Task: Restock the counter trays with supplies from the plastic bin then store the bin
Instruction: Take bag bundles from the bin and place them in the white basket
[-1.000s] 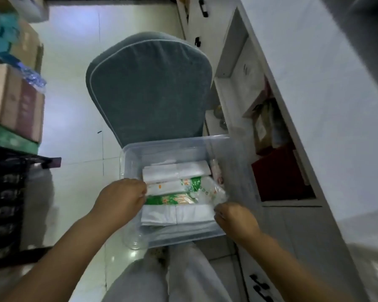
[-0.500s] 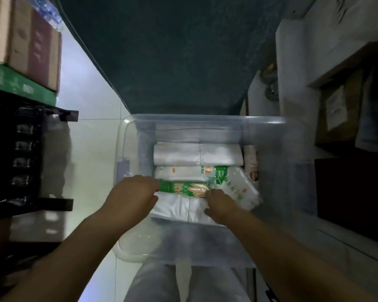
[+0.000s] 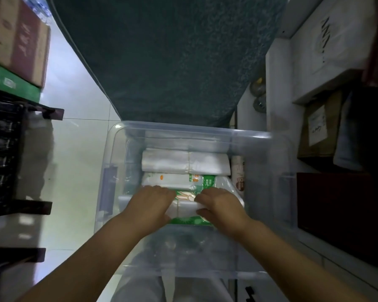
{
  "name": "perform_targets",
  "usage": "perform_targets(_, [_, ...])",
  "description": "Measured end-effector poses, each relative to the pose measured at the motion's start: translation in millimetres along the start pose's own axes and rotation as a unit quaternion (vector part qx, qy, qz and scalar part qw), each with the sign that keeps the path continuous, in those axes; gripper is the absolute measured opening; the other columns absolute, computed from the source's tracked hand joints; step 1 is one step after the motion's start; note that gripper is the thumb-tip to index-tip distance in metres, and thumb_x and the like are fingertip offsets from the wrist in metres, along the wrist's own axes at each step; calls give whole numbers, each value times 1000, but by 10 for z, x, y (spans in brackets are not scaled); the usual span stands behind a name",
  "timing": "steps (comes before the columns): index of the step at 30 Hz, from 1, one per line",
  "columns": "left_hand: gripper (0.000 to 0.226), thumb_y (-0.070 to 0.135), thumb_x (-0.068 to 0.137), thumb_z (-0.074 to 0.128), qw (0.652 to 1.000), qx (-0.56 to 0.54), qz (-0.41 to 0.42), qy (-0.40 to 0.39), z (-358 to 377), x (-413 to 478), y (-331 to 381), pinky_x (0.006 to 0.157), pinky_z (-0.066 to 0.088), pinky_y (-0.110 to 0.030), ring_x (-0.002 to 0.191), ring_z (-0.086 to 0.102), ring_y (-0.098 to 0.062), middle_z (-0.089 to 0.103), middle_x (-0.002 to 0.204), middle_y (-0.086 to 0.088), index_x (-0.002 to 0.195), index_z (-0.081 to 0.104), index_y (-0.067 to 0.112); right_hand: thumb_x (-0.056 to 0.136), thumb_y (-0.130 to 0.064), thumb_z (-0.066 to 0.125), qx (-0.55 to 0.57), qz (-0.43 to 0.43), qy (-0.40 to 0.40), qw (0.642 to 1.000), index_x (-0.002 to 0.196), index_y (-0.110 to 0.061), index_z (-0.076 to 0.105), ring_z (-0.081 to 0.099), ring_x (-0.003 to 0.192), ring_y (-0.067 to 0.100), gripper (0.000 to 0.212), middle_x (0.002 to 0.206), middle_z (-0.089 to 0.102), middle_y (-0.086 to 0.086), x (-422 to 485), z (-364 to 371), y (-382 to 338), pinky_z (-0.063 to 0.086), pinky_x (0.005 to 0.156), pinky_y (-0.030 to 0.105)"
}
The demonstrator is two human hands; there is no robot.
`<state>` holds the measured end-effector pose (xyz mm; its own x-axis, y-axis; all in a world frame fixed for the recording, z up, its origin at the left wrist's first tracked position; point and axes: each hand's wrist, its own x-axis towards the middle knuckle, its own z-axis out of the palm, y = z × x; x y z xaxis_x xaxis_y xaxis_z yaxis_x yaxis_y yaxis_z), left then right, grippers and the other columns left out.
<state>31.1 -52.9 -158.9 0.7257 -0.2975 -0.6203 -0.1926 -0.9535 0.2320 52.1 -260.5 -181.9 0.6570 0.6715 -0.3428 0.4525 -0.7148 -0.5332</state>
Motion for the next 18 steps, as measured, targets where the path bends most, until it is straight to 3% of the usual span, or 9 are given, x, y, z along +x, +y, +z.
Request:
perform_targets(4, [22, 34, 81, 58, 998, 16, -50, 28, -246, -24, -15, 66, 44, -28, 86, 65, -22, 69, 95, 0, 101, 60, 24, 70, -25, 76, 23, -2, 77, 997, 88, -15, 67, 65, 75, 27, 23, 82, 70, 5, 58, -186, 46, 51, 66, 30])
perform_targets(7, [19, 33, 80, 57, 990, 18, -119, 70, -512, -181, -187, 63, 40, -26, 82, 65, -21, 69, 87, 0, 98, 61, 26, 69, -24, 79, 51, 77, 167, 982, 103, -13, 65, 64, 87, 26, 38, 97, 69, 7, 259, -169, 207, 52, 76, 35])
perform_targets(9, [11, 33, 82, 57, 983, -2, -146, 108, -642, -316, -364, 63, 45, -25, 73, 63, -20, 64, 77, 2, 91, 59, 27, 75, -22, 76, 74, 142, 183, 970, 114, -11, 61, 60, 102, 29, 43, 111, 66, 11, 441, -77, 338, 49, 85, 38])
perform_targets(11, [5, 32, 84, 60, 979, -26, -155, 128, -727, -440, -528, 58, 47, -25, 61, 57, -19, 55, 67, 5, 83, 56, 28, 83, -24, 68, 73, 167, 126, 975, 124, -11, 55, 54, 113, 30, 45, 123, 60, 13, 660, 79, 439, 44, 93, 38])
perform_targets(14, [14, 28, 75, 73, 971, -3, -169, 168, -757, -540, -651, 44, 19, -14, 45, 37, -12, 40, 56, 10, 76, 60, 24, 84, -25, 65, 12, 138, 27, 990, 135, -9, 42, 43, 126, 29, 58, 139, 47, 15, 996, 351, 548, 34, 104, 36])
perform_targets(18, [15, 26, 72, 76, 962, -7, -216, 166, -667, -599, -717, 48, 8, -12, 42, 30, -13, 51, 50, 4, 74, 62, 23, 85, -38, 60, -132, 93, -66, 985, 146, -7, 18, 25, 139, 26, 81, 152, 27, 14, 1214, 675, 681, 18, 114, 38])
